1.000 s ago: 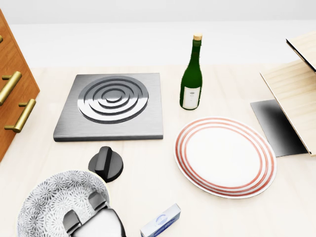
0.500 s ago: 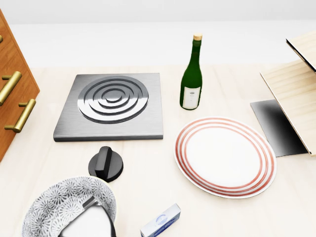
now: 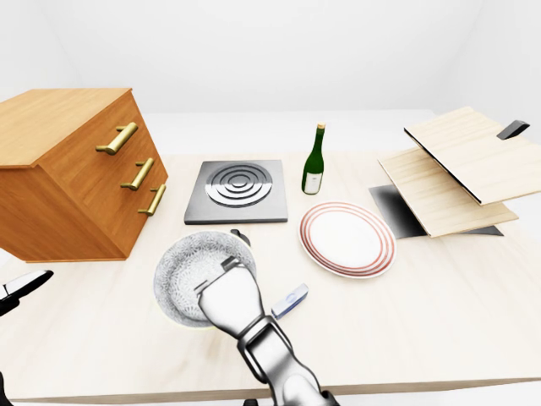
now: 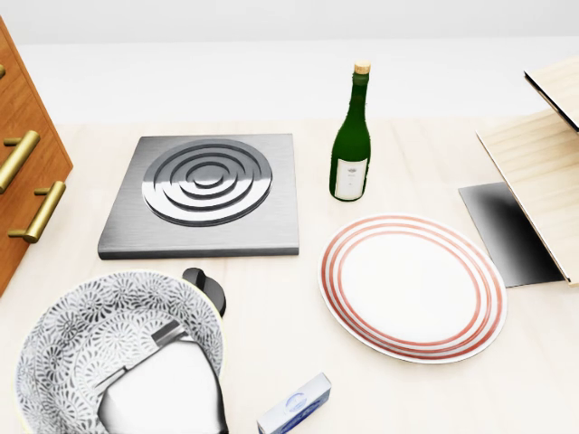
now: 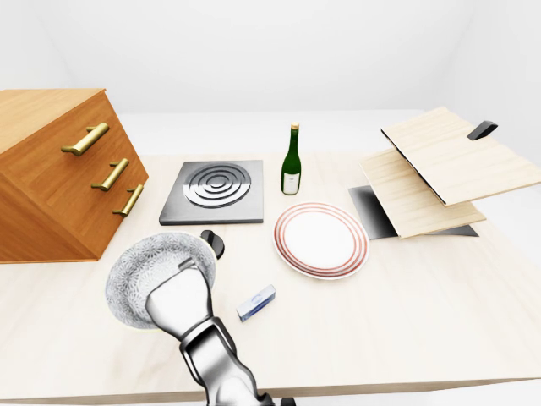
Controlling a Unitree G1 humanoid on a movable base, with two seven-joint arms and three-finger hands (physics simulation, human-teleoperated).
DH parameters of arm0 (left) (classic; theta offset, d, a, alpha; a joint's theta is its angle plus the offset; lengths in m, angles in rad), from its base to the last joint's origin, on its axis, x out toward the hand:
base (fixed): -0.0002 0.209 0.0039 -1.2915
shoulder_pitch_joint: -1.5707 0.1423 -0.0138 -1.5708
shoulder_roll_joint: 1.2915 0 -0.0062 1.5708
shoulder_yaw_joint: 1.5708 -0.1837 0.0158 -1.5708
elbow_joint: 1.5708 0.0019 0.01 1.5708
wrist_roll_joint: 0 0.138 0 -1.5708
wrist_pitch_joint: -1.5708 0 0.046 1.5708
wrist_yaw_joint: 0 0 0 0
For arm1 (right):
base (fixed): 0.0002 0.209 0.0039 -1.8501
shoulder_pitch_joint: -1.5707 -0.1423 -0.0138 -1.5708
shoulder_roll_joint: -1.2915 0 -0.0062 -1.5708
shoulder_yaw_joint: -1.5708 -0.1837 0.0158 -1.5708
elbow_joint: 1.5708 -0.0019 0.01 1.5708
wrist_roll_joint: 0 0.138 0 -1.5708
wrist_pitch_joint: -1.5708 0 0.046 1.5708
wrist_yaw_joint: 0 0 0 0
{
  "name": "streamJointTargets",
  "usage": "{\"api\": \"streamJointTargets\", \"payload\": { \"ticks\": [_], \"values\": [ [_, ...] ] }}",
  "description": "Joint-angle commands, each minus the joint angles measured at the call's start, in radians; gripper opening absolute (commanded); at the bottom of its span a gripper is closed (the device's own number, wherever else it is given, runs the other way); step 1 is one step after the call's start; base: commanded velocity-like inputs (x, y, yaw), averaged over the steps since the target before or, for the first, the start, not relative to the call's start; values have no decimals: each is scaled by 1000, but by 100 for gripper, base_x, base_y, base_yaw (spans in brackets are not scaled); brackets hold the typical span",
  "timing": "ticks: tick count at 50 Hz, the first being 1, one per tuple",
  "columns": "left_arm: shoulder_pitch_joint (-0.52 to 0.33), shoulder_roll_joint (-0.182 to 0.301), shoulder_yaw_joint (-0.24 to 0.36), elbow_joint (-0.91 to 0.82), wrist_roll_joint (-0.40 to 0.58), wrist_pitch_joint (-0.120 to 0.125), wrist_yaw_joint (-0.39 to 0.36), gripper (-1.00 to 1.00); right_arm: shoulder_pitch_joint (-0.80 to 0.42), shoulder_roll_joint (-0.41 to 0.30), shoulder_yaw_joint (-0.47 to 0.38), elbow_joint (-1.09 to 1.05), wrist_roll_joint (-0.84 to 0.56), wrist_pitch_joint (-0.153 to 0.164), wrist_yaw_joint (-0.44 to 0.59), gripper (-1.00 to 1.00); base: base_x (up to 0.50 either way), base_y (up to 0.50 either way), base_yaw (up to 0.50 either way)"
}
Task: Pick up the akita bowl and put it on the plate.
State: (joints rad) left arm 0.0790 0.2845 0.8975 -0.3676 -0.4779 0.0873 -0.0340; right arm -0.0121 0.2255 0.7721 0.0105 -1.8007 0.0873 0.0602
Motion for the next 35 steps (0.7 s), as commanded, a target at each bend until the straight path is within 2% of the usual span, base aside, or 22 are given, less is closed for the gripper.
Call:
{"api": "streamJointTargets", "payload": {
  "ticks": [1, 9, 19, 26, 35],
  "values": [
    [0, -1, -2, 4, 3, 0, -1, 100, 6, -23, -44, -120, 72, 0, -29, -100, 0, 0, 0],
    [1, -1, -1, 0, 3, 0, 0, 100, 0, -39, -102, -124, 101, 0, -45, -100, 0, 0, 0],
    [-1, -1, -4, 6, 8, 0, 0, 100, -34, -54, -188, -137, 16, 0, -16, -100, 0, 0, 0],
    [1, -3, -7, 10, 8, 0, 1, 100, -80, -46, -289, -128, -14, 0, -21, -100, 0, 0, 0],
    [3, -2, -2, 4, 8, 0, 2, 100, -147, -78, -420, -116, 43, 0, -13, -100, 0, 0, 0]
  ]
}}
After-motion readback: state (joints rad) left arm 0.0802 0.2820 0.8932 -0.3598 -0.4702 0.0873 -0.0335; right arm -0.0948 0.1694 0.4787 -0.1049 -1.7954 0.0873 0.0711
